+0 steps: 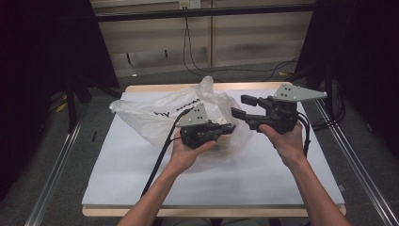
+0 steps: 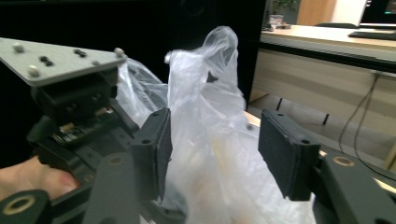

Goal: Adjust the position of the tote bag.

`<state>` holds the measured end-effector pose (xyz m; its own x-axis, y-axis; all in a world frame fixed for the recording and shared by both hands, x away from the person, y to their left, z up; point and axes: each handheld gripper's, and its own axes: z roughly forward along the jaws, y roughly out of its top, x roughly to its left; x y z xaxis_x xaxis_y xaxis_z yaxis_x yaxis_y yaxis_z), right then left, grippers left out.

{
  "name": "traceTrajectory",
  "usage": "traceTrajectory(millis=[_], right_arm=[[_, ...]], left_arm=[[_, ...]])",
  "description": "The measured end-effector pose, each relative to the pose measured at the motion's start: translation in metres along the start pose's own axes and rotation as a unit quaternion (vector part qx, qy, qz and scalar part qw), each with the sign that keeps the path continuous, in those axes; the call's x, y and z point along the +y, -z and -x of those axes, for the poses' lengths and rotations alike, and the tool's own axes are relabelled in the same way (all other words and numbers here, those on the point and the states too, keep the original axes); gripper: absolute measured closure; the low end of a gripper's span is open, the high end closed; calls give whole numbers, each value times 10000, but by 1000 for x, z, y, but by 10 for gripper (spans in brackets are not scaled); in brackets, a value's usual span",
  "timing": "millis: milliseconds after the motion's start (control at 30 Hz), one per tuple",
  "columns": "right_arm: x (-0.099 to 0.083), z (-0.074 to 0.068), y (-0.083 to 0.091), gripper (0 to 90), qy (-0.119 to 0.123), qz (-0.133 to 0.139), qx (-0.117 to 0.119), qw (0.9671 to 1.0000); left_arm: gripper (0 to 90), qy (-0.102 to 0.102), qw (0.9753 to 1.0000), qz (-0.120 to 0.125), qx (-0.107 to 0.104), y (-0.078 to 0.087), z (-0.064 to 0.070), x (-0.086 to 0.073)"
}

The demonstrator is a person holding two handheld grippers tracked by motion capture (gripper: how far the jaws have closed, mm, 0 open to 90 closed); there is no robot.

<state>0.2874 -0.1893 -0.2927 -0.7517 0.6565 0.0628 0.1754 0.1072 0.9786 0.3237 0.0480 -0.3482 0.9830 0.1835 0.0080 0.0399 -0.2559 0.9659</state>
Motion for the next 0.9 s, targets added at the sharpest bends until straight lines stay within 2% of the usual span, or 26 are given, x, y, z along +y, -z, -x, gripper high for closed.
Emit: traceTrajectory(millis=[100,133,233,300,367,400,467,600,700,800,900], right_arm=[[0,-1,-7,396,44,-79,-24,10000],[0,-1,-10,404,30,-105,-46,9999],[-1,-1,-18,419,60,-184,-10,9998],[-1,-1,-21,463,78,-229,-5,9997],[-2,-2,-22,574,90,-235,-81,9997],[-2,-1,-22,643,63,-243,-18,9997],[-2,1,-20,705,12,-224,30,9997],[-2,1,-16,900,5,-169,126,9998],[-1,0,-13,890,19,-116,112,9999],[0,-2,-12,687,22,-134,186,9997],[0,-6,-14,559,61,-143,194,9997]], left_arm=[[900,-62,10000,-66,-12,-3,2,0],[900,-47,10000,-5,-27,-3,4,0],[900,-72,10000,-48,-19,-4,7,1],[900,-76,9999,-67,-33,-4,6,0],[900,-43,10000,-70,-37,-3,5,-1],[900,-7,10000,-44,-38,-2,5,-1],[900,-38,10000,-42,-33,-1,4,-2],[900,-9,10000,-88,24,1,2,-4],[900,-23,9999,-101,45,2,0,-5],[900,10,9999,-130,76,2,-2,-5],[900,32,9998,-155,96,0,-4,-6]])
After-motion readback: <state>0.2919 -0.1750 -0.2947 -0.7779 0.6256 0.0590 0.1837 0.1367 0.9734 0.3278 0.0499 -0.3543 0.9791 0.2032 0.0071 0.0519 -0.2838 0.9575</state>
